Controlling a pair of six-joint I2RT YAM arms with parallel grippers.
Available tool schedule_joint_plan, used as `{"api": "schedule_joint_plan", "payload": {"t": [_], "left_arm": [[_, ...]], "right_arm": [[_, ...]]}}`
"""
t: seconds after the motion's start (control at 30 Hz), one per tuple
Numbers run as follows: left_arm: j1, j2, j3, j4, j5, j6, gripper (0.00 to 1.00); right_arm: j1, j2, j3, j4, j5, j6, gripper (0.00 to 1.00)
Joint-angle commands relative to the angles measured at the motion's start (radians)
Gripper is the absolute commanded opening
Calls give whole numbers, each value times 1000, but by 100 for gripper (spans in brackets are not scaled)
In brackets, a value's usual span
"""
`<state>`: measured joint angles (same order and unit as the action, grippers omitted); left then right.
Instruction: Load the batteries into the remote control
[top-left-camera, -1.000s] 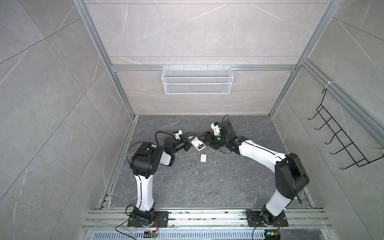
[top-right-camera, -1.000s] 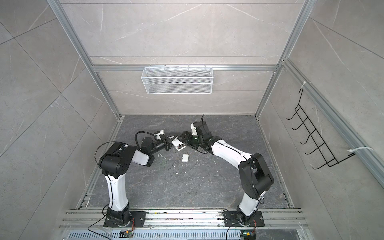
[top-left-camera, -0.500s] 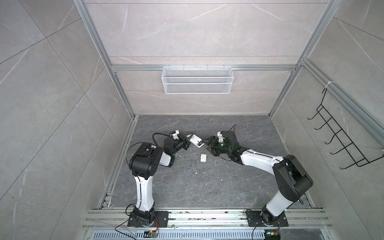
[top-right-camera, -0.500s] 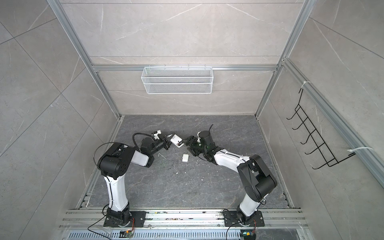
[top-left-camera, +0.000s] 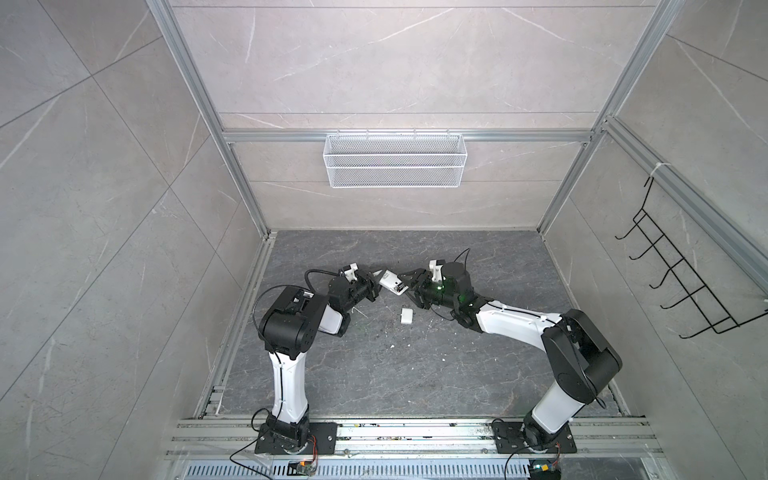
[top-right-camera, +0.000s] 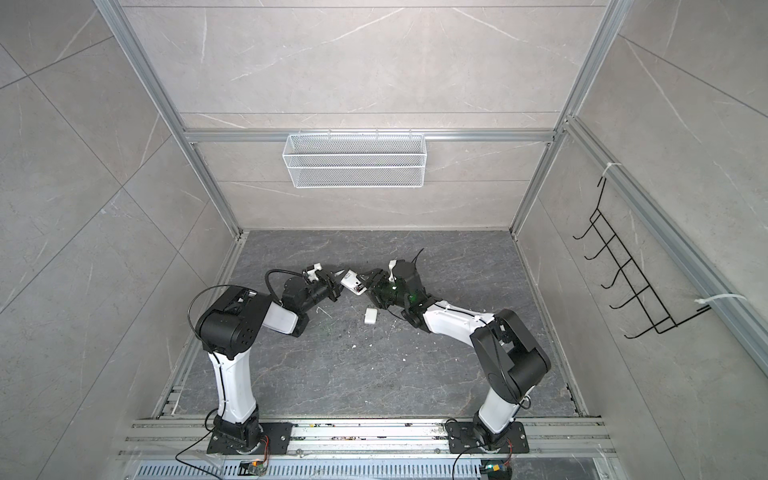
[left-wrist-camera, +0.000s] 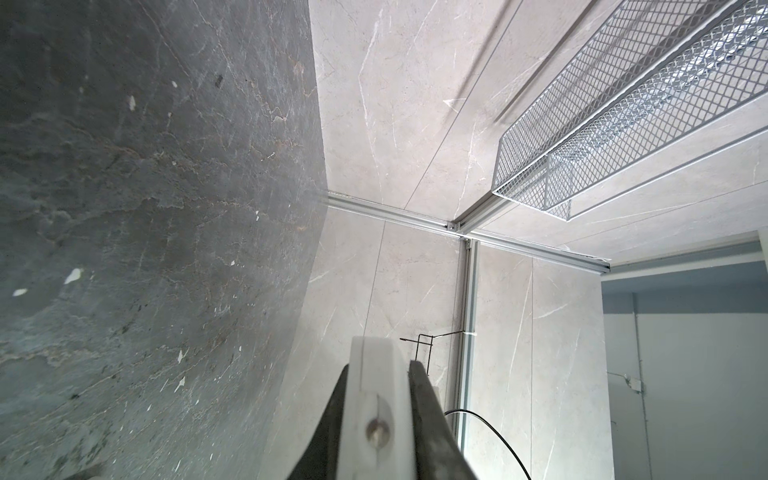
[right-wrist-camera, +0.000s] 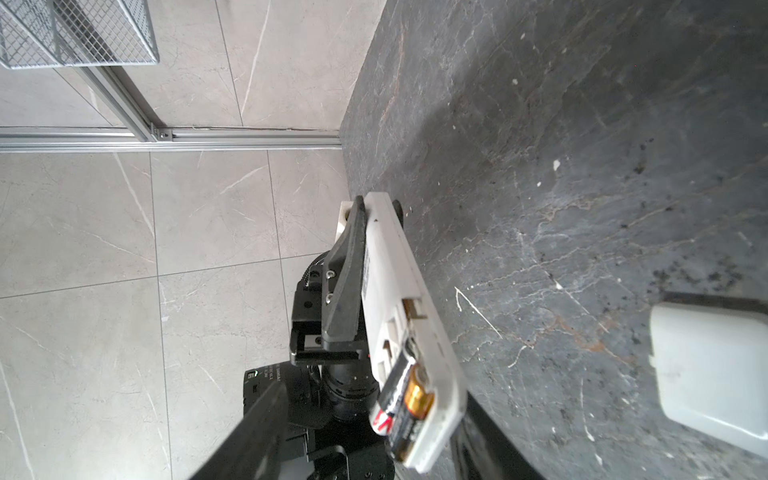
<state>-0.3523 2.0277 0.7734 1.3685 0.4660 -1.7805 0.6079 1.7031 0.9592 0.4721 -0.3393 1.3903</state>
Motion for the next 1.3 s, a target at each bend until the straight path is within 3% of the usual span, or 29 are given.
{"api": "schedule_joint_plan", "payload": {"t": [0.0,0.33,1.27], "left_arm": [[-4,-40,13,47,-13,-16,2],[-4,-42,23,47,-14,-34,2],[-4,-45,23,47,-26,-48,2]], "right_arm": [[10,19,9,48,17,22,56],[18,33,0,63,23,28,42],[33,70,26,72,23,42,25]]}}
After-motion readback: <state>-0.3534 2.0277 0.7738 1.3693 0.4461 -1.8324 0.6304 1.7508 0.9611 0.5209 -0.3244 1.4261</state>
